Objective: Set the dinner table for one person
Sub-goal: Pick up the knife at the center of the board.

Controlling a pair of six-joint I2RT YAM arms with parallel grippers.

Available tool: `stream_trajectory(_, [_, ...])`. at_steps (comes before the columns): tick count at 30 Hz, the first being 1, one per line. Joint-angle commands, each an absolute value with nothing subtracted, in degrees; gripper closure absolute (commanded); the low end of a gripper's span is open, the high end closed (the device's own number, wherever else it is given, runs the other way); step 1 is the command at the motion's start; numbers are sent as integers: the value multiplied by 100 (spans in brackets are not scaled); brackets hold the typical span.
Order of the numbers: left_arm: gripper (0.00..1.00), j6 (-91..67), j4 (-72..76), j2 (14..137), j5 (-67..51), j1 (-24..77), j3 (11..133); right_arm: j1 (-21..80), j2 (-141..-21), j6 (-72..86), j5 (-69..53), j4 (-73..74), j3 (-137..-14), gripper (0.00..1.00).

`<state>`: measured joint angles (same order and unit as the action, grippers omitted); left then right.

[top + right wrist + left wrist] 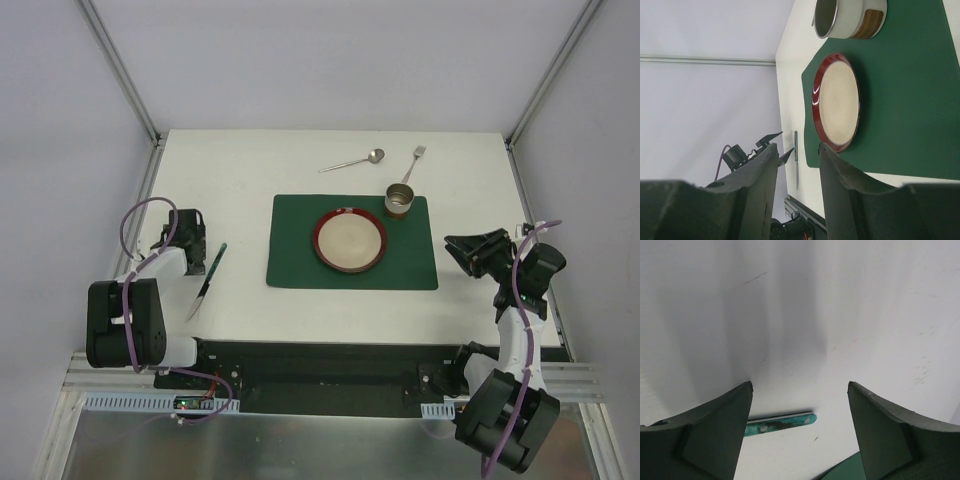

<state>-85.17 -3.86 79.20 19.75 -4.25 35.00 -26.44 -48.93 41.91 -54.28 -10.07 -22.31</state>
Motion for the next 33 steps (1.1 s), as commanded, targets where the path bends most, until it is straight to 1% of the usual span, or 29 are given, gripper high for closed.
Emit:
stream_trajectory(1, [23, -7542, -1642, 7752, 1512, -466, 3664, -2707, -4720, 4149, -5449, -1090, -2487, 59])
stream_trajectory(6, [25, -6551, -2704, 7892, 1318, -466, 4393, -2690, -4667, 4218, -5449, -1125, -2522, 59])
stream_trajectory(7, [27, -6443, -2925, 8049, 1344, -457, 4534, -2672, -4641, 4236, -5467, -1134, -2514, 59])
stream_trajectory(10, [29, -5872, -3329, 8444, 1283, -466, 5017, -2646, -4588, 4324, -5484, -1204, -2452, 60])
stream_trajectory(11, [30, -5497, -3331, 8551, 1196, -466, 5201, -2646, -4562, 4342, -5476, -1239, -2435, 60])
stream_trajectory(12, [33, -5371, -3383, 8674, 1030, -466, 5290, -2628, -4562, 4359, -5467, -1274, -2435, 60])
stream_trajectory(14, [34, -5056, -3498, 8973, 880, -457, 5483, -2619, -4544, 4394, -5467, -1301, -2426, 60])
stream_trajectory(18, [36, -4729, -3507, 9106, 712, -466, 5511, -2593, -4553, 4438, -5476, -1345, -2461, 60])
stream_trajectory(23, [35, -4421, -3454, 8562, 861, -448, 5318, -2566, -4597, 4430, -5458, -1389, -2479, 59])
stream_trajectory(28, [34, -3903, -3217, 8016, 756, -439, 5264, -2522, -4597, 4447, -5475, -1406, -2487, 60])
stream_trajectory(33, [36, -3586, -3217, 8252, 502, -431, 5353, -2470, -4597, 4483, -5484, -1441, -2513, 59])
